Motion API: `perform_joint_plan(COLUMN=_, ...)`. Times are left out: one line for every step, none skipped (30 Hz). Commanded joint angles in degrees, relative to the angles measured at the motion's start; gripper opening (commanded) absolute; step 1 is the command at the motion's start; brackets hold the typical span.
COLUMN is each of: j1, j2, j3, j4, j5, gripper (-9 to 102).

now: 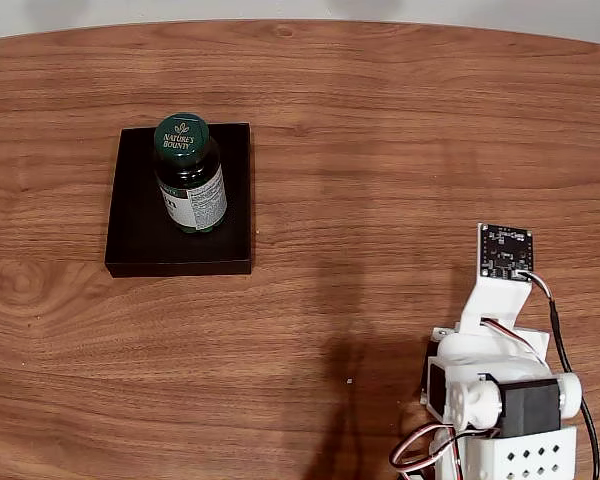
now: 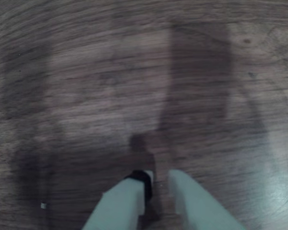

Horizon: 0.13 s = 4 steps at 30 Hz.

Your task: Pick up the pill bottle and place it in the black box.

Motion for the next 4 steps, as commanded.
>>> perform_joint_plan(j1=-0.8, j2=-0.3, j3=-0.7, j4=9.5, j5=-1.8, gripper=0)
perform_joint_plan(j1=-0.8, j2=-0.3, j3=-0.7, j4=9.5, j5=-1.8, gripper=0)
perform_joint_plan(j1=-0.8, j2=-0.3, j3=-0.7, j4=9.5, j5=-1.8, gripper=0)
perform_joint_plan(j1=-0.8, j2=-0.3, j3=-0.7, j4=9.5, j5=-1.8, gripper=0)
